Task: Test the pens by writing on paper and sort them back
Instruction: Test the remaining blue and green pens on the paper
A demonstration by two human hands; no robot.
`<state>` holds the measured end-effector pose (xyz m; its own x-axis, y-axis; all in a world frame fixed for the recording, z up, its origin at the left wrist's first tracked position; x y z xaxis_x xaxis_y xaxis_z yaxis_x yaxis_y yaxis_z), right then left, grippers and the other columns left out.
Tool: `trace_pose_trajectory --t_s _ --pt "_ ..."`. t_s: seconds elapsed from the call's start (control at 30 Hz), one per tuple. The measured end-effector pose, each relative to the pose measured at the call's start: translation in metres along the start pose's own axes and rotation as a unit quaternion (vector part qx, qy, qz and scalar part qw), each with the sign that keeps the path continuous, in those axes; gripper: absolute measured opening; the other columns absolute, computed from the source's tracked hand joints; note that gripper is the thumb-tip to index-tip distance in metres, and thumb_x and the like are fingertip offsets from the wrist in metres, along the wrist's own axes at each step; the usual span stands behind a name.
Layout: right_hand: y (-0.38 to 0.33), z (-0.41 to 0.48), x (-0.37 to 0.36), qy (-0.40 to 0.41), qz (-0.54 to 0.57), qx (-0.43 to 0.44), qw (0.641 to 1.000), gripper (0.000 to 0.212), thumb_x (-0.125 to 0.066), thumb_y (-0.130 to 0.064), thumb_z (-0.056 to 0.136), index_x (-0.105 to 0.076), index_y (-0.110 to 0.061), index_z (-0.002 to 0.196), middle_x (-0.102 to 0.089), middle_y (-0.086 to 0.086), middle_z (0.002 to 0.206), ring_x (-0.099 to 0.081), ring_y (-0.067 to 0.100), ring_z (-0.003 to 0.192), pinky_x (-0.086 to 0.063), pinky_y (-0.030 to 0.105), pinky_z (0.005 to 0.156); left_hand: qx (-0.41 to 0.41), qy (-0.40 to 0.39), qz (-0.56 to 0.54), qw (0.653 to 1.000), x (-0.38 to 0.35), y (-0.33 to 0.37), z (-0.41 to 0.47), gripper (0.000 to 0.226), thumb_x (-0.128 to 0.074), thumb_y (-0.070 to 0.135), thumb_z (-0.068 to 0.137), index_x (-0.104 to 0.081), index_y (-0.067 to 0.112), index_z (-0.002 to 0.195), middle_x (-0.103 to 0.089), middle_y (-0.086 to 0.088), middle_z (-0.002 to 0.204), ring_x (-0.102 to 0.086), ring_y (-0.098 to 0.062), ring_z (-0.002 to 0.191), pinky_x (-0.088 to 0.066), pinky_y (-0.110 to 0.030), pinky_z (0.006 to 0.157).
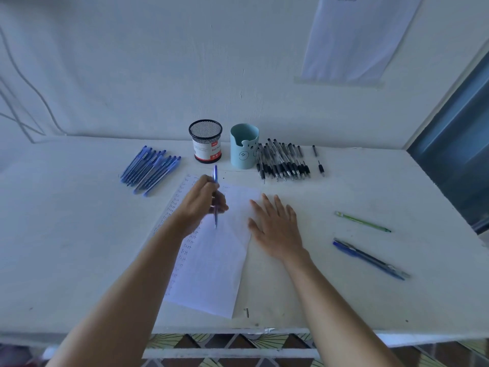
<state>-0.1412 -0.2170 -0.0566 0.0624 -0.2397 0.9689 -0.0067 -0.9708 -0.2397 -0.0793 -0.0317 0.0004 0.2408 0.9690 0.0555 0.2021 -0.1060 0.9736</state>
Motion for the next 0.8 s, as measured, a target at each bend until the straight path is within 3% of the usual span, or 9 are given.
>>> trace_pose_trajectory --t_s 0.07,0.13,0.2,0.27,0.43,0.57,0.7,0.8 --pt "0.0 0.001 0.0 0.003 0.005 -0.003 1.0 0.057 -0.023 -0.053 0.103 -0.015 -0.038 0.157 0.0 -0.008 0.167 0.007 0.018 0.153 0.003 0.048 0.122 0.028 -0.01 -0.162 0.986 0.0 0.003 0.0 0.012 -0.035 0.012 0.104 -0.045 0.013 0.097 -0.044 -0.004 0.071 -0.043 -0.018 0.056 -0.043 -0.031 0.057" --pt "-0.001 0.001 0.001 0.006 0.009 0.001 1.0 0.057 -0.025 -0.053 0.103 -0.017 -0.036 0.156 0.003 -0.008 0.167 0.006 0.017 0.153 0.002 0.049 0.121 0.049 -0.018 -0.256 0.965 0.002 0.004 0.003 0.018 -0.04 0.029 0.102 -0.049 0.019 0.089 -0.03 0.0 0.068 -0.025 -0.013 0.051 -0.027 -0.025 0.051" --pt "-0.001 0.002 0.0 0.007 0.008 0.004 1.0 0.057 -0.024 -0.055 0.102 -0.019 -0.035 0.156 0.007 -0.007 0.166 0.005 0.016 0.153 0.002 0.051 0.121 0.038 -0.029 -0.3 0.953 0.005 0.007 0.005 0.048 -0.041 0.06 0.095 -0.046 0.017 0.074 -0.021 0.002 0.064 -0.015 -0.013 0.05 -0.017 -0.026 0.05" --pt "-0.001 0.002 0.0 0.006 0.01 0.002 1.0 0.059 -0.022 -0.057 0.102 -0.019 -0.034 0.156 0.009 -0.007 0.166 0.005 0.015 0.153 0.002 0.053 0.12 0.014 -0.003 -0.326 0.945 0.009 0.009 0.007 0.064 -0.037 0.075 0.087 -0.035 0.017 0.062 -0.013 0.001 0.06 -0.007 -0.014 0.05 -0.01 -0.028 0.049" --pt "-0.001 0.003 -0.001 0.005 0.028 0.006 1.0 0.064 -0.011 -0.063 0.097 -0.011 -0.04 0.156 0.01 -0.011 0.166 0.012 0.012 0.152 0.007 0.051 0.121 0.016 0.073 -0.388 0.919 0.017 0.004 0.015 0.054 -0.042 0.057 0.086 -0.026 0.018 0.053 -0.014 0.003 0.053 -0.006 -0.015 0.051 -0.007 -0.029 0.048" --pt "-0.002 0.003 -0.002 -0.004 0.021 0.009 1.0 0.064 -0.009 -0.064 0.096 -0.007 -0.042 0.156 0.013 -0.013 0.165 0.016 0.012 0.151 0.01 0.05 0.121 0.059 0.092 -0.409 0.906 0.02 -0.001 0.017 0.068 -0.05 0.078 0.072 -0.02 0.019 0.056 -0.008 0.001 0.059 -0.006 -0.018 0.053 -0.007 -0.032 0.053" --pt "-0.002 0.004 -0.002 -0.011 0.006 0.011 1.0 0.062 -0.013 -0.064 0.099 -0.001 -0.043 0.156 0.019 -0.011 0.164 0.019 0.014 0.151 0.011 0.05 0.121 0.05 0.105 -0.394 0.912 0.019 -0.006 0.025 0.056 -0.046 0.062 0.081 -0.023 0.019 0.053 -0.009 0.002 0.056 -0.005 -0.016 0.053 -0.006 -0.031 0.051" --pt "-0.002 0.004 -0.003 -0.014 -0.002 0.007 1.0 0.066 -0.015 -0.068 0.097 0.0 -0.044 0.156 0.023 -0.008 0.163 0.02 0.016 0.151 0.011 0.051 0.12 0.025 0.098 -0.412 0.905 0.018 -0.006 0.027 0.063 -0.051 0.075 0.077 -0.034 0.018 0.058 -0.016 0.003 0.058 -0.009 -0.015 0.051 -0.007 -0.031 0.052"
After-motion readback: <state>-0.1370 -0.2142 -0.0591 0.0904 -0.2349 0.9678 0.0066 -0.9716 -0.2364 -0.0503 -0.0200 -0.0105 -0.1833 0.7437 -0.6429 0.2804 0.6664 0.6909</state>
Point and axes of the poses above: each hand's wrist, its own z-axis towards the middle knuckle, its own x-axis out of the back of the hand, y = z × x, the point moved 3 cm from there along z, towards the middle knuckle
